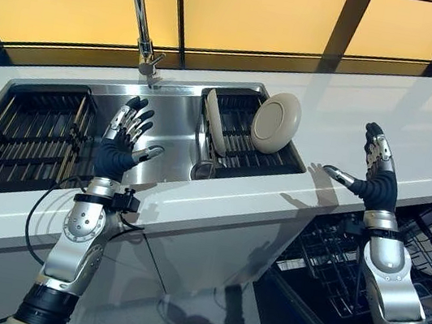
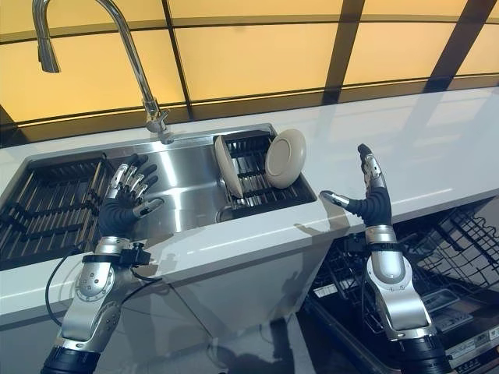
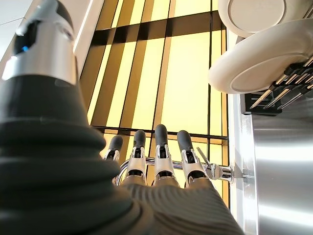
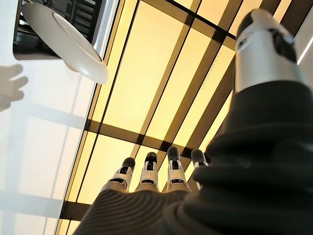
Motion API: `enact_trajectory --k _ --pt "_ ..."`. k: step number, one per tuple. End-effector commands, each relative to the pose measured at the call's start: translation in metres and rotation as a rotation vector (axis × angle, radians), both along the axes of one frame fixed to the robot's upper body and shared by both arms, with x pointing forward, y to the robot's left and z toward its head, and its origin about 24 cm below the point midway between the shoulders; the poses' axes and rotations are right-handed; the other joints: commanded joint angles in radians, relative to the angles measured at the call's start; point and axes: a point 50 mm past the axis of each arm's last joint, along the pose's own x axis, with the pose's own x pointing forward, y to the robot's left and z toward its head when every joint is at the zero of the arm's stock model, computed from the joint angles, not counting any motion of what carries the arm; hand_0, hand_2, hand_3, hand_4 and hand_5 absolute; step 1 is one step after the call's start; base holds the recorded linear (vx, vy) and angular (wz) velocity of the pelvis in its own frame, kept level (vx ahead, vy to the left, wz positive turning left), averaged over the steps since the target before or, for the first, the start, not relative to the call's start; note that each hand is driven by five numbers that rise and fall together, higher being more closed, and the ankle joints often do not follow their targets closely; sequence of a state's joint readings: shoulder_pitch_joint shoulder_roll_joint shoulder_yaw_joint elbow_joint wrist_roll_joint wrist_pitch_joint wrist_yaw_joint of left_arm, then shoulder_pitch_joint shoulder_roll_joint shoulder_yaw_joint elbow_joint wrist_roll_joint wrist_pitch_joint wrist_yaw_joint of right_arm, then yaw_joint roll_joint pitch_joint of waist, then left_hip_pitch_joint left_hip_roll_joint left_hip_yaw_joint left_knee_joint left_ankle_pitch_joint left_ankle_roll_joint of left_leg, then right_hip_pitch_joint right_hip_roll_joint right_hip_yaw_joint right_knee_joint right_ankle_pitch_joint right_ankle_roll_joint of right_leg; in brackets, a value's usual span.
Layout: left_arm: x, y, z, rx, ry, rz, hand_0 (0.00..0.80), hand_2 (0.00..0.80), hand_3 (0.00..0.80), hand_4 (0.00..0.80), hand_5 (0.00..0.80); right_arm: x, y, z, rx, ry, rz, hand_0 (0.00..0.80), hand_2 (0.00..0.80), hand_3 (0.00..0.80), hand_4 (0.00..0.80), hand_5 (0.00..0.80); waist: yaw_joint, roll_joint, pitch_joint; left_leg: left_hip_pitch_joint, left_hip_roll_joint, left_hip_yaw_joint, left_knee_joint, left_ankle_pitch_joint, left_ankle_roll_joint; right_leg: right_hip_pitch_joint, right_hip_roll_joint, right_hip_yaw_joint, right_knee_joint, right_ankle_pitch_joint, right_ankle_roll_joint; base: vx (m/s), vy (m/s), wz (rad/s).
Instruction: Take plates into dishwasher
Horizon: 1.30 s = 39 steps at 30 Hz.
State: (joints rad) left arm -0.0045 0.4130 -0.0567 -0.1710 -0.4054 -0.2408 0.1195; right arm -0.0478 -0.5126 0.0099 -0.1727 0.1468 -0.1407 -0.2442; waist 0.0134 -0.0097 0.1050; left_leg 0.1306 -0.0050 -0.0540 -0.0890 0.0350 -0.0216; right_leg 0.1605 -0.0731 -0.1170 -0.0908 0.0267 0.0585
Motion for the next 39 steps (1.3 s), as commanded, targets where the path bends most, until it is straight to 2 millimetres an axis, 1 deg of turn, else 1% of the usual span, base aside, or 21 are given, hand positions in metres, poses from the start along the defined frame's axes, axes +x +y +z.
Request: enact_trajectory --k 1,5,8,12,14,15,16,17,20,22,24,26,28,30,31,32,34,36,39 --pt "0.003 0.011 0.009 0.061 -0.039 0.029 0.000 0.000 0.000 0.000 0.000 0.009 0.004 0.038 -0.041 -0.181 0.007 0.000 0.000 0.000 0.000 0.000 -0.002 -0.004 -0.029 0.026 -0.040 0.079 0.002 -0.077 0.083 -0.006 0.047 0.000 0.004 -0.004 -0.013 0.000 0.000 0.00" --pt "0.003 0.008 0.012 0.069 -0.058 0.015 0.000 0.000 0.000 0.000 0.000 0.009 0.005 0.044 -0.032 -0.228 0.006 0.000 0.000 0.000 0.000 0.000 0.002 -0.005 -0.027 0.025 -0.040 0.076 0.002 -0.077 0.082 -0.005 0.046 -0.004 0.004 -0.005 -0.012 0.000 0.000 0.00" --pt "0.006 0.007 0.014 0.075 -0.056 0.013 0.000 0.000 0.000 0.000 0.000 0.013 0.004 0.053 -0.038 -0.253 -0.005 0.000 0.000 0.000 0.000 0.000 0.006 -0.004 -0.028 0.029 -0.040 0.071 0.002 -0.083 0.081 0.000 0.046 -0.005 0.004 -0.009 -0.011 0.000 0.000 0.00" --pt "0.009 0.006 0.016 0.067 -0.060 0.019 0.000 0.000 0.000 0.000 0.000 0.019 0.008 0.063 -0.041 -0.239 0.068 0.000 0.000 0.000 0.000 0.000 0.009 -0.008 -0.029 0.031 -0.041 0.067 0.002 -0.084 0.079 0.003 0.045 -0.010 0.004 -0.012 -0.012 0.000 0.000 0.00" --pt "0.010 0.006 0.016 0.072 -0.059 0.013 0.000 0.000 0.000 0.000 0.000 0.022 0.012 0.072 -0.084 -0.256 0.120 0.000 0.000 0.000 0.000 0.000 0.013 -0.012 -0.031 0.027 -0.042 0.063 0.002 -0.079 0.078 0.001 0.045 -0.015 0.004 -0.009 -0.014 0.000 0.000 0.00" --pt "0.011 0.006 0.017 0.072 -0.059 0.012 0.000 0.000 0.000 0.000 0.000 0.023 0.012 0.073 -0.088 -0.259 0.122 0.000 0.000 0.000 0.000 0.000 0.013 -0.012 -0.030 0.027 -0.042 0.062 0.002 -0.078 0.078 0.002 0.045 -0.015 0.004 -0.010 -0.014 0.000 0.000 0.00" --pt "0.012 0.005 0.017 0.078 -0.056 0.002 0.000 0.000 0.000 0.000 0.000 0.025 0.015 0.085 -0.144 -0.295 0.135 0.000 0.000 0.000 0.000 0.000 0.019 -0.015 -0.033 0.032 -0.042 0.056 0.002 -0.083 0.076 0.008 0.045 -0.019 0.004 -0.015 -0.014 0.000 0.000 0.00" --pt "0.013 0.004 0.017 0.081 -0.056 -0.002 0.000 0.000 0.000 0.000 0.000 0.026 0.016 0.092 -0.169 -0.319 0.139 0.000 0.000 0.000 0.000 0.000 0.022 -0.017 -0.033 0.027 -0.043 0.054 0.002 -0.078 0.076 0.005 0.044 -0.022 0.004 -0.012 -0.016 0.000 0.000 0.00" --pt "0.017 0.002 0.018 0.090 -0.058 -0.023 0.000 0.000 0.000 0.000 0.000 0.038 0.015 0.121 -0.372 -0.399 0.033 0.000 0.000 0.000 0.000 0.000 0.038 -0.026 -0.038 0.031 -0.044 0.039 0.002 -0.084 0.073 0.012 0.044 -0.031 0.004 -0.018 -0.018 0.008 -0.006 0.02" --pt "0.018 0.003 0.019 0.092 -0.059 -0.026 0.000 0.000 0.000 0.000 0.000 0.045 0.011 0.134 -0.481 -0.411 -0.037 0.000 0.000 0.000 0.000 0.000 0.046 -0.030 -0.040 0.031 -0.045 0.031 0.002 -0.083 0.072 0.016 0.044 -0.037 0.004 -0.021 -0.019 0.019 -0.009 0.07" --pt "0.017 0.004 0.019 0.094 -0.056 -0.030 0.000 0.000 0.000 0.000 0.000 0.050 0.004 0.146 -0.556 -0.409 -0.090 0.000 0.000 0.000 0.000 0.000 0.052 -0.035 -0.044 0.028 -0.047 0.025 0.002 -0.077 0.071 0.015 0.043 -0.043 0.004 -0.018 -0.020 0.026 -0.001 0.07" --pt "0.016 0.005 0.018 0.098 -0.051 -0.038 0.000 0.000 0.000 0.000 0.000 0.053 -0.002 0.154 -0.652 -0.410 -0.154 0.000 0.000 0.000 0.000 0.000 0.060 -0.039 -0.048 0.030 -0.047 0.016 0.002 -0.080 0.070 0.020 0.043 -0.046 0.004 -0.023 -0.019 0.053 0.000 0.09" --pt "0.014 0.005 0.016 0.107 -0.044 -0.054 0.000 0.000 0.000 0.000 0.000 0.059 -0.008 0.168 -0.817 -0.414 -0.244 0.000 0.000 0.000 0.000 0.000 0.077 -0.046 -0.052 0.029 -0.049 0.004 0.002 -0.076 0.069 0.023 0.042 -0.054 0.004 -0.024 -0.019 0.064 0.004 0.13" --pt "0.012 0.006 0.015 0.111 -0.039 -0.064 0.000 0.000 0.000 0.000 0.000 0.062 -0.011 0.178 -0.968 -0.426 -0.319 0.000 0.000 0.000 0.000 0.000 0.090 -0.051 -0.055 0.027 -0.050 -0.005 0.002 -0.072 0.069 0.025 0.041 -0.064 0.004 -0.025 -0.018 0.078 0.005 0.07" --pt "0.011 0.006 0.014 0.112 -0.035 -0.067 0.000 0.000 0.000 0.000 0.000 0.065 -0.011 0.183 -1.058 -0.431 -0.353 0.000 0.000 0.000 0.000 0.000 0.099 -0.054 -0.057 0.026 -0.052 -0.012 0.002 -0.070 0.069 0.027 0.040 -0.069 0.004 -0.025 -0.018 0.094 0.004 0.16" --pt "0.010 0.007 0.014 0.113 -0.032 -0.070 0.000 0.000 0.000 0.000 0.000 0.067 -0.011 0.187 -1.110 -0.431 -0.370 0.000 0.000 0.000 0.000 0.000 0.105 -0.056 -0.058 0.026 -0.052 -0.018 0.002 -0.068 0.068 0.028 0.039 -0.074 0.004 -0.026 -0.018 0.103 0.003 0.22" --pt "0.008 0.009 0.014 0.113 -0.028 -0.077 0.000 0.000 0.000 0.000 0.000 0.070 -0.011 0.190 -1.243 -0.430 -0.406 0.000 0.000 0.000 0.000 0.000 0.117 -0.058 -0.059 0.023 -0.054 -0.030 0.002 -0.063 0.069 0.031 0.038 -0.084 0.004 -0.027 -0.017 0.110 0.006 0.17" --pt "0.007 0.010 0.014 0.117 -0.023 -0.088 0.000 0.000 0.000 0.000 0.000 0.073 -0.011 0.192 -1.330 -0.425 -0.419 0.000 0.000 0.000 0.000 0.000 0.127 -0.061 -0.057 0.022 -0.057 -0.040 0.002 -0.060 0.070 0.033 0.036 -0.091 0.004 -0.027 -0.016 0.108 0.012 0.12" --pt "0.006 0.011 0.014 0.120 -0.016 -0.095 0.000 0.000 0.000 0.000 0.000 0.079 -0.009 0.186 -1.499 -0.410 -0.421 0.000 0.000 0.000 0.000 0.000 0.141 -0.063 -0.054 0.017 -0.059 -0.053 0.002 -0.054 0.070 0.032 0.034 -0.103 0.004 -0.027 -0.013 0.102 0.023 0.19"
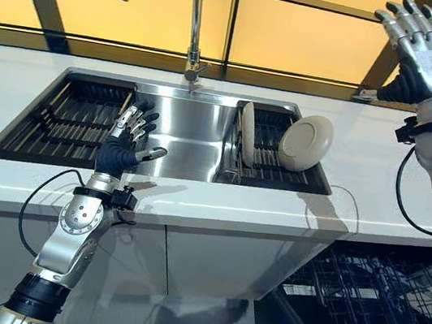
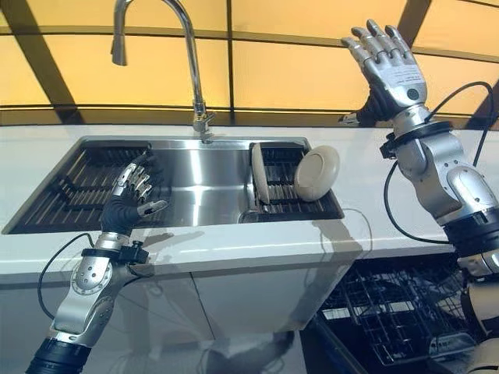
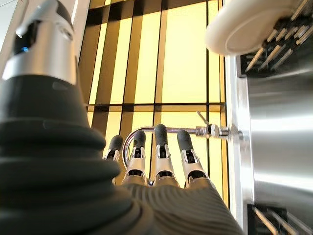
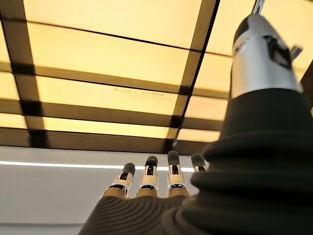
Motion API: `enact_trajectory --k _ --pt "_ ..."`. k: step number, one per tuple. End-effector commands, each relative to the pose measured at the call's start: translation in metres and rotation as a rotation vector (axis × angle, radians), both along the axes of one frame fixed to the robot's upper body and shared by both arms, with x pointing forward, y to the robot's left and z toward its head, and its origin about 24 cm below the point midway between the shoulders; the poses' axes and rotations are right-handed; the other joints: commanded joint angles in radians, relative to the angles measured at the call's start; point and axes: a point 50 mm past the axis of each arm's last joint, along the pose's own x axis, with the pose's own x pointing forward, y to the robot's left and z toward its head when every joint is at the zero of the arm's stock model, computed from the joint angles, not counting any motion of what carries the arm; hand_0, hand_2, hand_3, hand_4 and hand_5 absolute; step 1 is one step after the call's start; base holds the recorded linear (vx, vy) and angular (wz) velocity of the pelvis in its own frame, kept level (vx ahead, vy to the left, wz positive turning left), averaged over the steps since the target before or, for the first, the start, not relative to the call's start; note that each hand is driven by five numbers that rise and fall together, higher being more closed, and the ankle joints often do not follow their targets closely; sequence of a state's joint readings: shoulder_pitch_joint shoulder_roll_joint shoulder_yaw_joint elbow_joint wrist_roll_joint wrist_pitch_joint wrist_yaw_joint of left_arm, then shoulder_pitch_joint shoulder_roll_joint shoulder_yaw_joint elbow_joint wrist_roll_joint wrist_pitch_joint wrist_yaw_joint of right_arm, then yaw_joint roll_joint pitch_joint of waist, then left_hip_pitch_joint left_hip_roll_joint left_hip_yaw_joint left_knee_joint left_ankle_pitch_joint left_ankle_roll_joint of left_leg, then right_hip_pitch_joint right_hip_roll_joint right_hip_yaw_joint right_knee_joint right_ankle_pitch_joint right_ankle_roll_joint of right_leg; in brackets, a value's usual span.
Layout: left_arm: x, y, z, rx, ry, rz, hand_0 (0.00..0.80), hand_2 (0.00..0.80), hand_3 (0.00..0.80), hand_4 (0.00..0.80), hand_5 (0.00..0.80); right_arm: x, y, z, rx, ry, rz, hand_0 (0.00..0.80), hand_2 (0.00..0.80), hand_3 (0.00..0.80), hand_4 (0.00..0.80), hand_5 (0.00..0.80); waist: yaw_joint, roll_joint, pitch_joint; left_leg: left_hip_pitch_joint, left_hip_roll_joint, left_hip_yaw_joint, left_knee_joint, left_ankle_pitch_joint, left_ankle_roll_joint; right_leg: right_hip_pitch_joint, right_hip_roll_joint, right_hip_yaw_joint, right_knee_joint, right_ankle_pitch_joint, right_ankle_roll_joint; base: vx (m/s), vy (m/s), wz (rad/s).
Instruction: Take plates into dishwasher
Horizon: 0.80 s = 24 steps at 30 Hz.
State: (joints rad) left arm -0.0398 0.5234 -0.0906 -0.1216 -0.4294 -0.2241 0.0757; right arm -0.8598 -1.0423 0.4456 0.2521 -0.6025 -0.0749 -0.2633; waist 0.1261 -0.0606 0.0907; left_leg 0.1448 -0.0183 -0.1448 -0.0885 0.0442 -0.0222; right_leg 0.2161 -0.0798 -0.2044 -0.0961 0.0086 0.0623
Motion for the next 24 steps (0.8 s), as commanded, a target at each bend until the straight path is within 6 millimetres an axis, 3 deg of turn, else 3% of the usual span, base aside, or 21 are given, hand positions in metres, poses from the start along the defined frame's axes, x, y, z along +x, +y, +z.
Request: enact_trajectory --k 1,8,24 --pt "-0.002 0.004 0.013 0.012 -0.055 -0.044 0.000 0.000 0.000 0.000 0.000 -0.001 -0.001 0.035 -0.249 -0.098 -0.070 0.000 0.000 0.000 0.000 0.000 0.033 -0.013 -0.040 0.001 -0.047 0.034 0.001 -0.061 0.070 -0.024 0.039 -0.020 0.009 -0.009 -0.015 0.109 0.029 0.17" --pt "-0.004 0.006 0.013 0.023 -0.044 -0.050 0.000 0.000 0.000 0.000 0.000 0.010 -0.005 0.024 -0.444 -0.017 -0.140 0.000 0.000 0.000 0.000 0.000 0.054 -0.017 -0.027 -0.022 -0.049 0.015 0.001 -0.044 0.068 -0.037 0.036 -0.042 0.009 -0.006 -0.011 0.088 0.020 0.17" --pt "0.002 0.004 0.024 0.004 -0.118 -0.074 0.000 0.000 0.000 0.000 0.000 0.020 -0.038 0.053 -0.358 -0.048 -0.328 0.000 0.000 0.000 0.000 0.000 0.095 -0.013 0.054 -0.112 -0.054 -0.049 0.001 -0.015 0.065 -0.110 0.037 -0.069 0.009 0.000 -0.019 -0.026 -0.014 0.14"
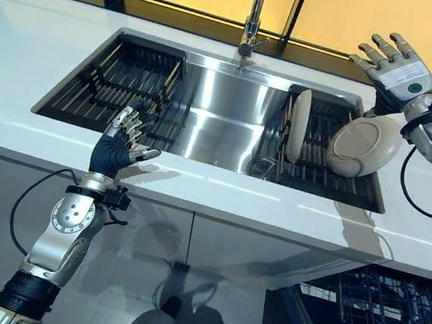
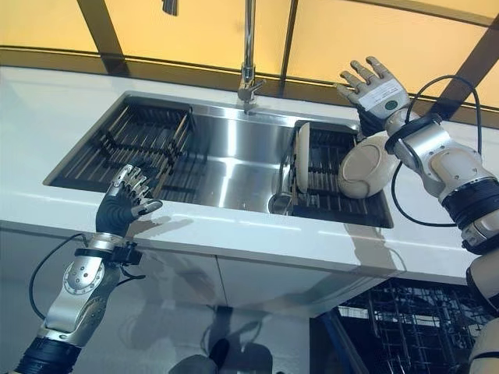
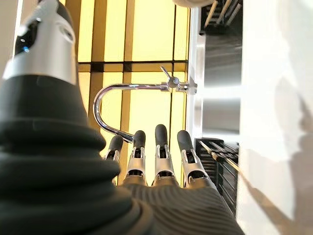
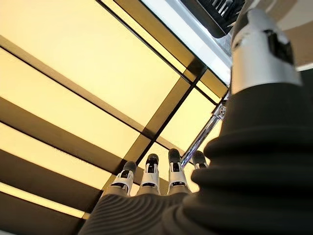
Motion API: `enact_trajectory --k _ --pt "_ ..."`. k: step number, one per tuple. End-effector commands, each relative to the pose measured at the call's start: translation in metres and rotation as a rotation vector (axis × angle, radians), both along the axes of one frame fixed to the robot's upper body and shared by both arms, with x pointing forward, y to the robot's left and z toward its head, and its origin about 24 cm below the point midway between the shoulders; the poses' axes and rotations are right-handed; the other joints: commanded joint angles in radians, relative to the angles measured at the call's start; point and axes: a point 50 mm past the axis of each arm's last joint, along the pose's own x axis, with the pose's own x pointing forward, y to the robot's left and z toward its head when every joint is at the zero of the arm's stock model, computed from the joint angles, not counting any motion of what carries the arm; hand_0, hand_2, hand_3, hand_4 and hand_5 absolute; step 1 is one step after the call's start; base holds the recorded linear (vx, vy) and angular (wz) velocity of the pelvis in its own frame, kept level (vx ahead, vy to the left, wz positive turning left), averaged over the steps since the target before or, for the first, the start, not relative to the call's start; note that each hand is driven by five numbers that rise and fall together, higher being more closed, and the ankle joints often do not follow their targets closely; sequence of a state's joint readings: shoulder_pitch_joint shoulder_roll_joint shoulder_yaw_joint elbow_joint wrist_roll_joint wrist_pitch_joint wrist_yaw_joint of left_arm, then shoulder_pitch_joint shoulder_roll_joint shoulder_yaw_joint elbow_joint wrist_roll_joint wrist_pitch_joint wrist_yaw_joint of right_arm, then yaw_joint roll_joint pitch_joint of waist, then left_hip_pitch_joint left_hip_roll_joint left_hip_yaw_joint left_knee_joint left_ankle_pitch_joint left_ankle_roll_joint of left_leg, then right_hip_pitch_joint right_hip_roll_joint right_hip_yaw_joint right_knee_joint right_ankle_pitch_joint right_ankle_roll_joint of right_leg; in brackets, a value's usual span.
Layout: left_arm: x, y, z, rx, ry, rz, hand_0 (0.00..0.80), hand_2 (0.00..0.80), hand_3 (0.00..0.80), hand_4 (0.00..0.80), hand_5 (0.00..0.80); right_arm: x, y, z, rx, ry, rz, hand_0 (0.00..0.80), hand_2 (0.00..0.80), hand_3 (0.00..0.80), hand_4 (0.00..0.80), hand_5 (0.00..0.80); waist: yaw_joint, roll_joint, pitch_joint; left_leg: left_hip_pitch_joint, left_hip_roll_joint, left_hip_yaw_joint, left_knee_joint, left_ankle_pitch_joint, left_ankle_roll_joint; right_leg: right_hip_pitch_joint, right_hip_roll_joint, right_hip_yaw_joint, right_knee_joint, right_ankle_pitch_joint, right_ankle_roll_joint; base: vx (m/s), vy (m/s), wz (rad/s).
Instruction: Take plates into dishwasher
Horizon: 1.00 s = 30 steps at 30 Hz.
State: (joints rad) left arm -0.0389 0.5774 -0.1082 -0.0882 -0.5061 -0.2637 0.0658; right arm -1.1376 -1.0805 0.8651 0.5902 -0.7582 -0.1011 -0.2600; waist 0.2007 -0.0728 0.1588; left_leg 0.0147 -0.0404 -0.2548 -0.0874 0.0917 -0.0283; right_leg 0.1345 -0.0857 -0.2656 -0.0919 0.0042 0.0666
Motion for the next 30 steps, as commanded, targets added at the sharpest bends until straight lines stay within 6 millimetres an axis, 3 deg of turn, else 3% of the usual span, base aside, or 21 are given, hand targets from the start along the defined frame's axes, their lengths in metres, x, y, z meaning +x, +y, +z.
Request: enact_trajectory --k 1,16,30 --pt "0.002 -0.005 0.026 0.024 -0.130 -0.063 0.000 0.000 0.000 0.000 0.000 -0.012 -0.016 0.070 -0.011 -0.219 -0.076 0.000 0.000 0.000 0.000 0.000 0.020 0.001 -0.011 0.017 -0.032 0.060 0.000 -0.062 0.070 -0.029 0.042 -0.007 0.005 0.004 -0.025 0.000 0.000 0.00" --pt "0.004 -0.013 0.033 -0.028 -0.198 -0.069 0.000 0.000 0.000 0.000 0.000 -0.003 0.013 0.065 -0.153 -0.248 -0.005 0.000 0.000 0.000 0.000 0.000 0.028 0.022 0.036 -0.005 -0.036 0.039 0.000 -0.063 0.072 -0.050 0.036 -0.008 0.005 -0.001 -0.026 -0.011 0.004 0.02" --pt "0.004 -0.016 0.040 -0.026 -0.251 -0.101 0.000 0.000 0.000 0.000 0.000 0.004 0.023 0.060 -0.235 -0.192 0.010 0.000 0.000 0.000 0.000 0.000 0.035 0.025 0.065 -0.025 -0.038 0.032 0.000 -0.062 0.070 -0.068 0.033 -0.011 0.005 0.000 -0.029 -0.009 0.007 0.03"
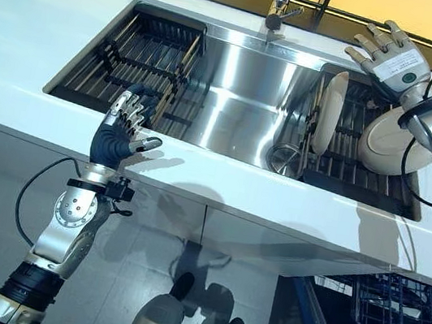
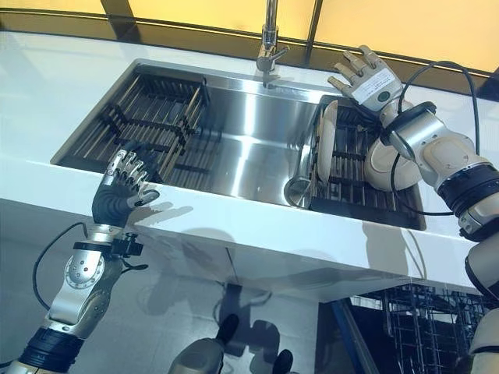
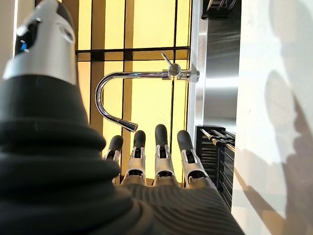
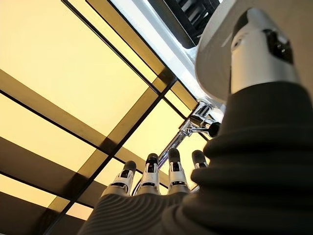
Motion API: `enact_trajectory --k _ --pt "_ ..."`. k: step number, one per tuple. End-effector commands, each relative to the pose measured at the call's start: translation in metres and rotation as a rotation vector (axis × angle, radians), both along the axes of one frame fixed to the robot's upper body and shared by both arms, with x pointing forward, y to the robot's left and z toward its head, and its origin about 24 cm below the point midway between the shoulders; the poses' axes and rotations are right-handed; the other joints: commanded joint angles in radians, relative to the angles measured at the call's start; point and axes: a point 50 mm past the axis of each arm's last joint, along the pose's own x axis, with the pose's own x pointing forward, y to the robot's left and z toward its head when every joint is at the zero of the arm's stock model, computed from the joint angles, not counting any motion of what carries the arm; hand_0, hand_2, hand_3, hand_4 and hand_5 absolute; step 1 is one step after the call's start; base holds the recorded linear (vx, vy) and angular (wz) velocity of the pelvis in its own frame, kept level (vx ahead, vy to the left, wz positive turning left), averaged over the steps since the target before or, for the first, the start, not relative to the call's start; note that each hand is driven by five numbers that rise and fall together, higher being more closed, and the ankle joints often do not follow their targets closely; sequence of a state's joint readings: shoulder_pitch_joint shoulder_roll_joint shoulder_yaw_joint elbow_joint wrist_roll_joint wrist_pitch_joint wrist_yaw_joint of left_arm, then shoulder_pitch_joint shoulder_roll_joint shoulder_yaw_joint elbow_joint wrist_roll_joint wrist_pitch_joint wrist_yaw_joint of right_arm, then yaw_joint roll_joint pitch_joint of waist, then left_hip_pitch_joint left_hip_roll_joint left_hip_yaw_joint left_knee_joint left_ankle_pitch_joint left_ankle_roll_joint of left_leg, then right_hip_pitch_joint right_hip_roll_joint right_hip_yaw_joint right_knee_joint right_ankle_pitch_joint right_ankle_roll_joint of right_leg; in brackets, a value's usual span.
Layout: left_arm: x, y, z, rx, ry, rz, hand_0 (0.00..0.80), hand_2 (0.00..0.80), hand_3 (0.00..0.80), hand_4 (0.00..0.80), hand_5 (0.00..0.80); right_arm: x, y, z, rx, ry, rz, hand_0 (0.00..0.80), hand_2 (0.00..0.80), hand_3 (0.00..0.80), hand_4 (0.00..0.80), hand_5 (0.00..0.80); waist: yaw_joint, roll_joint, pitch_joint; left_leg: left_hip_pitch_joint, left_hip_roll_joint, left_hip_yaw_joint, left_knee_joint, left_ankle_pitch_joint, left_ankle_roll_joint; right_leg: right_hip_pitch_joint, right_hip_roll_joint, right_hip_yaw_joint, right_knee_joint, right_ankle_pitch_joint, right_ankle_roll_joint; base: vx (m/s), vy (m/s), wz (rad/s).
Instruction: Take plates into dishwasher
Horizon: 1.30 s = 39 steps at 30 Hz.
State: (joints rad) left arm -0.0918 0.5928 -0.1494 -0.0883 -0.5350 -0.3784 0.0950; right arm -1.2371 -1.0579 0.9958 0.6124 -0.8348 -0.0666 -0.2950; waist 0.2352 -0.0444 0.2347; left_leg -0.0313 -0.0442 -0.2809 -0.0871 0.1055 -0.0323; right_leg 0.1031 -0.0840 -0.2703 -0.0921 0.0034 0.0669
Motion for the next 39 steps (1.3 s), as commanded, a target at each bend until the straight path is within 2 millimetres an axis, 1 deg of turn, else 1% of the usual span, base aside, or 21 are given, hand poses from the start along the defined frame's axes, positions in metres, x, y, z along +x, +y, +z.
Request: enact_trajectory --k 1,7,8,10,12,14,16,18,25,26,27,28,29,31,39 --pt "0.002 -0.010 0.023 0.029 -0.120 -0.076 0.000 0.000 0.000 0.000 0.000 -0.003 0.010 0.054 -0.101 -0.156 0.011 0.000 0.000 0.000 0.000 0.000 0.000 -0.002 -0.007 0.018 -0.034 0.059 0.000 -0.075 0.074 -0.041 0.031 -0.006 0.005 0.002 -0.029 -0.048 0.013 0.00" --pt "0.005 -0.017 0.027 0.059 -0.108 -0.169 0.000 0.000 0.000 0.000 0.000 -0.002 0.020 0.055 -0.153 -0.161 0.045 0.000 0.000 0.000 0.000 0.000 -0.009 0.005 0.001 0.005 -0.037 0.065 0.000 -0.072 0.074 -0.055 0.031 -0.001 0.005 0.006 -0.030 -0.037 0.017 0.01" --pt "0.006 -0.018 0.027 0.036 -0.093 -0.214 0.000 0.000 0.000 0.000 0.000 -0.003 0.021 0.055 -0.153 -0.160 0.049 0.000 0.000 0.000 0.000 0.000 -0.012 0.007 0.001 0.005 -0.037 0.067 0.000 -0.072 0.074 -0.056 0.031 0.001 0.005 0.007 -0.029 -0.019 0.027 0.04" --pt "0.006 -0.020 0.026 -0.068 -0.046 -0.325 0.000 0.000 0.000 0.000 0.000 -0.003 0.020 0.052 -0.151 -0.156 0.055 0.000 0.000 0.000 0.000 0.000 -0.017 0.009 -0.001 0.006 -0.037 0.071 0.000 -0.072 0.073 -0.057 0.031 0.002 0.005 0.008 -0.028 -0.014 0.026 0.05" --pt "0.005 -0.027 0.023 -0.163 0.009 -0.443 0.000 0.000 0.000 0.000 0.000 -0.003 0.021 0.048 -0.169 -0.149 0.066 0.000 0.000 0.000 0.000 0.000 -0.021 0.015 -0.002 0.007 -0.036 0.076 0.000 -0.071 0.072 -0.058 0.030 0.004 0.005 0.010 -0.029 -0.011 0.015 0.00" --pt "0.006 -0.032 0.021 -0.202 0.031 -0.491 0.000 0.000 0.000 0.000 0.000 -0.002 0.027 0.047 -0.190 -0.145 0.078 0.000 0.000 0.000 0.000 0.000 -0.027 0.020 0.001 0.008 -0.035 0.082 0.000 -0.070 0.071 -0.058 0.030 0.007 0.005 0.012 -0.030 -0.033 0.034 -0.01" --pt "0.006 -0.035 0.025 -0.188 0.011 -0.479 0.000 0.000 0.000 0.000 0.000 -0.001 0.034 0.046 -0.214 -0.139 0.090 0.000 0.000 0.000 0.000 0.000 -0.032 0.026 0.004 0.008 -0.035 0.087 0.000 -0.070 0.071 -0.061 0.030 0.011 0.005 0.013 -0.031 -0.044 0.035 -0.01" --pt "0.008 -0.035 0.034 -0.132 -0.036 -0.435 0.000 0.000 0.000 0.000 0.000 0.000 0.040 0.044 -0.234 -0.126 0.099 0.000 0.000 0.000 0.000 0.000 -0.037 0.029 0.005 0.006 -0.036 0.090 0.000 -0.069 0.070 -0.063 0.030 0.014 0.005 0.013 -0.031 -0.021 0.014 -0.01" --pt "0.012 -0.032 0.061 -0.097 -0.119 -0.443 0.000 0.000 0.000 0.000 0.000 0.001 0.042 0.029 -0.285 -0.051 0.117 0.000 0.000 0.000 0.000 0.000 -0.040 0.025 -0.002 0.017 -0.035 0.094 0.000 -0.070 0.067 -0.052 0.028 0.011 0.005 0.012 -0.029 0.000 0.000 0.00" --pt "0.012 -0.032 0.062 -0.100 -0.121 -0.445 0.000 0.000 0.000 0.000 0.000 0.001 0.042 0.028 -0.293 -0.044 0.119 0.091 0.091 0.091 0.091 0.091 -0.040 0.025 -0.003 0.018 -0.035 0.095 0.000 -0.070 0.066 -0.051 0.028 0.010 0.005 0.012 -0.029 0.000 0.000 0.00" --pt "0.011 -0.032 0.064 -0.103 -0.126 -0.447 0.000 0.000 0.000 0.000 0.000 0.001 0.043 0.025 -0.310 -0.027 0.123 0.295 0.295 0.295 0.295 0.295 -0.040 0.024 -0.004 0.019 -0.035 0.095 0.000 -0.071 0.065 -0.050 0.028 0.010 0.005 0.012 -0.029 0.000 0.000 0.00" --pt "0.011 -0.032 0.064 -0.106 -0.129 -0.448 0.000 0.000 0.000 0.000 0.000 0.002 0.044 0.022 -0.329 -0.012 0.123 0.405 0.405 0.405 0.405 0.405 -0.040 0.023 -0.006 0.020 -0.035 0.095 0.000 -0.070 0.064 -0.049 0.028 0.010 0.005 0.012 -0.029 0.000 0.000 0.00" --pt "0.010 -0.033 0.064 -0.107 -0.130 -0.449 0.000 0.000 0.000 0.000 0.000 0.001 0.043 0.021 -0.335 -0.005 0.125 0.445 0.445 0.445 0.445 0.445 -0.040 0.023 -0.006 0.021 -0.035 0.096 0.000 -0.071 0.064 -0.049 0.028 0.010 0.005 0.011 -0.029 0.000 0.000 0.00" --pt "0.009 -0.031 0.064 -0.118 -0.138 -0.448 0.000 0.000 0.000 0.000 0.000 0.000 0.043 0.016 -0.359 0.027 0.127 0.800 0.800 0.800 0.800 0.800 -0.040 0.020 -0.008 0.022 -0.035 0.097 0.000 -0.071 0.064 -0.048 0.028 0.010 0.005 0.011 -0.030 0.000 0.000 0.00" --pt "0.004 -0.029 0.064 -0.148 -0.172 -0.453 0.000 0.000 0.000 0.000 0.000 0.001 0.042 0.009 -0.374 0.049 0.152 0.800 0.800 0.800 0.800 0.800 -0.033 0.014 -0.009 0.026 -0.036 0.093 0.000 -0.069 0.062 -0.043 0.028 0.008 0.005 0.011 -0.032 0.000 0.000 0.00"
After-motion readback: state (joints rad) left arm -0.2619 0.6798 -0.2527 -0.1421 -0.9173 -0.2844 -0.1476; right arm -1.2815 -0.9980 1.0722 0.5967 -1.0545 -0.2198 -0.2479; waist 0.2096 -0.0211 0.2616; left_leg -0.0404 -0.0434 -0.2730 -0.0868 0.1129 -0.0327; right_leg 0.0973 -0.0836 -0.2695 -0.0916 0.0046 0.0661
